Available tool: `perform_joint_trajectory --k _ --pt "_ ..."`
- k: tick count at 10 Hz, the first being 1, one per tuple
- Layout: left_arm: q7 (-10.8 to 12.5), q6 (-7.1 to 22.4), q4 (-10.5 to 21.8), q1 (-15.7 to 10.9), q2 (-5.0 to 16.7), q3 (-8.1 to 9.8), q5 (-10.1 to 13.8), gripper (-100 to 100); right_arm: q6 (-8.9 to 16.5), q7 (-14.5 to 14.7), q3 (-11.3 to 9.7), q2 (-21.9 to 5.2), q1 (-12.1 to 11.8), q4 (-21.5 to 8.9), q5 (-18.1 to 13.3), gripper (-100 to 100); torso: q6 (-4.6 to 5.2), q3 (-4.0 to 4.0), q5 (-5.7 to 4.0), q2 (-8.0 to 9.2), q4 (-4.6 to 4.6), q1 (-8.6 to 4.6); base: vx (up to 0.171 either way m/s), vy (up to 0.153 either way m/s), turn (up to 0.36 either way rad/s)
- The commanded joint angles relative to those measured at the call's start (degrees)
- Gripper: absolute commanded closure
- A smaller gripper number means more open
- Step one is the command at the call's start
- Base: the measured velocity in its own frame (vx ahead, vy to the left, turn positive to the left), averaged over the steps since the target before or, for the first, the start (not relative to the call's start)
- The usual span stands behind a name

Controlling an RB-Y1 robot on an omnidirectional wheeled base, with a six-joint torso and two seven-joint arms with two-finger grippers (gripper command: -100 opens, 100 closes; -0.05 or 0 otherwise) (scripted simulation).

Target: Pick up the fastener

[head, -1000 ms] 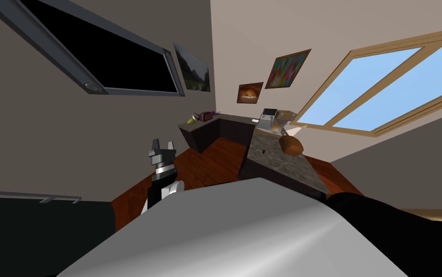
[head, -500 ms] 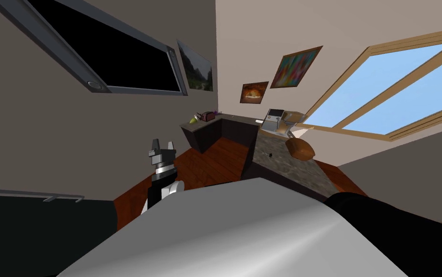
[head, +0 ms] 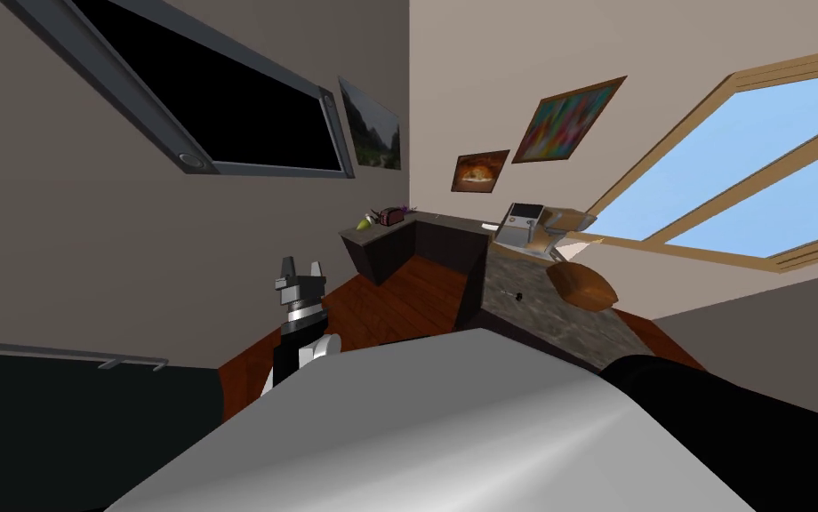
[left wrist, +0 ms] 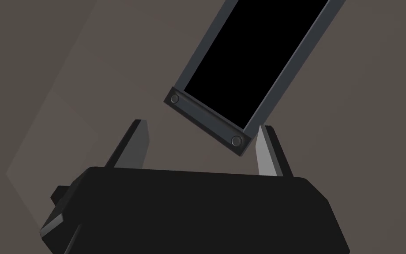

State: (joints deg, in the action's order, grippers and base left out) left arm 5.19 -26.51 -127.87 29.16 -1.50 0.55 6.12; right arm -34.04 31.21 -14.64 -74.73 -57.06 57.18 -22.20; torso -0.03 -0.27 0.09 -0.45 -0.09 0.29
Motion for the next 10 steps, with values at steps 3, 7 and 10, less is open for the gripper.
perform_joint_trajectory --k 3,7,10 --pt "0.00 0.00 0.00 0.01 0.00 0.00 0.00 0 0.79 2.04 -1.43 -4.76 1.05 -4.16 -3.03 -100 -0.04 -0.17 0.03 -0.31 -0.07 0.10 0.173 0.083 0.107" --pt "0.00 0.00 0.00 0.01 0.00 0.01 0.00 0 2.34 4.23 -3.46 -9.30 4.02 -7.84 -7.10 -100 0.01 -0.10 -0.02 -0.15 -0.04 -0.10 0.164 0.039 0.108" --pt "0.00 0.00 0.00 0.01 0.00 0.00 0.00 0 3.75 5.84 -5.32 -11.67 7.48 -9.41 -10.57 -100 -0.03 -0.19 -0.03 -0.32 -0.07 0.00 0.199 0.066 0.160"
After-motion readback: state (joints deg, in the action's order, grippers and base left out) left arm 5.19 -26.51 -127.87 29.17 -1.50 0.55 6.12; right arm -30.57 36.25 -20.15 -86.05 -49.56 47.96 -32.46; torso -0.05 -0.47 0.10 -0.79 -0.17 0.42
